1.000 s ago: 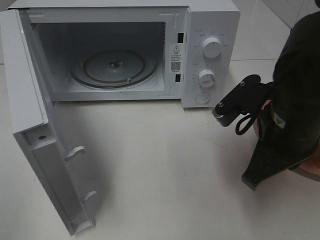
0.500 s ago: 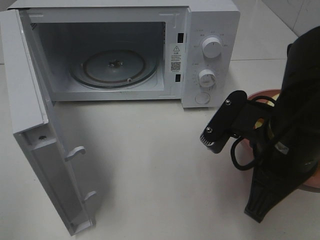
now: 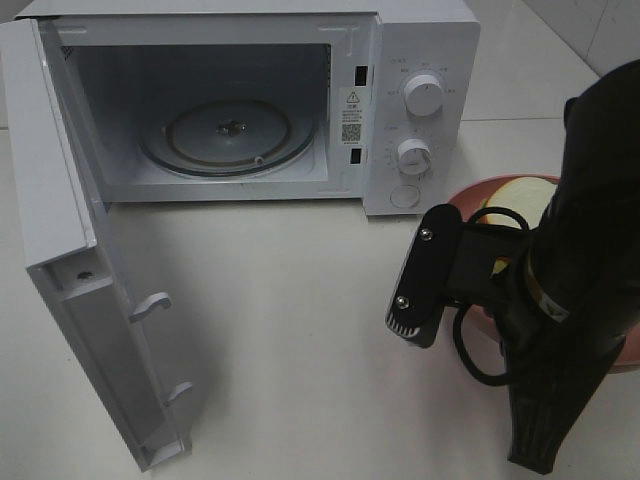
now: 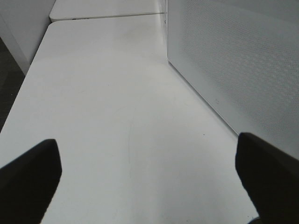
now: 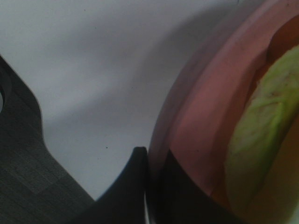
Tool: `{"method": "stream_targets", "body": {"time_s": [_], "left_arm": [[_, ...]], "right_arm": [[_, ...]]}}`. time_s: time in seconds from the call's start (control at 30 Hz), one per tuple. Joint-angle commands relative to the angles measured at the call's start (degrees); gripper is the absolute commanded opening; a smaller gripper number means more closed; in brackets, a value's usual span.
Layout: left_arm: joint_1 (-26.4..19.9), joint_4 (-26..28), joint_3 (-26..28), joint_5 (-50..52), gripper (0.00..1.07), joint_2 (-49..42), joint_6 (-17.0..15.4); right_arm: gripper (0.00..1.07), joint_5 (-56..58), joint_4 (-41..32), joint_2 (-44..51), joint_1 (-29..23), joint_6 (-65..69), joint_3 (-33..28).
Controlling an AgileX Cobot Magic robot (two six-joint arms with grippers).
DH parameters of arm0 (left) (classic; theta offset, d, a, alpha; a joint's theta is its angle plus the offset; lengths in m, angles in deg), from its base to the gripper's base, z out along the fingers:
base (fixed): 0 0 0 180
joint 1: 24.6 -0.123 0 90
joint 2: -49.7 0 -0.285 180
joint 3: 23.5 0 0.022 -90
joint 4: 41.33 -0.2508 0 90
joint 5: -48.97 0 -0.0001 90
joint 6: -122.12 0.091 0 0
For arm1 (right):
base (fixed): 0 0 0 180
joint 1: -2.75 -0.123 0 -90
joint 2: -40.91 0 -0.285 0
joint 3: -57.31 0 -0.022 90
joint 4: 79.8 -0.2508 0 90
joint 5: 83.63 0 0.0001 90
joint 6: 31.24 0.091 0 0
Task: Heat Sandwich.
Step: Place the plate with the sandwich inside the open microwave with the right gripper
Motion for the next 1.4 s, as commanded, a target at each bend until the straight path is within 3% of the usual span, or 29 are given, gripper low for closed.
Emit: {"method": "stream_targets", "body": {"time_s": [0.03, 1.4], "left_arm": [[0.0, 0.0, -0.3, 0.5, 0.96, -1.5, -0.2], [0.0, 0.0, -0.3, 0.5, 0.96, -1.5, -0.2]], "right_arm": [[0.0, -0.9, 1.7, 0.7, -0.3, -3.8, -0.2], [0.0, -18.1, 1.4, 0.7, -0.3, -40.8, -0.2]]}}
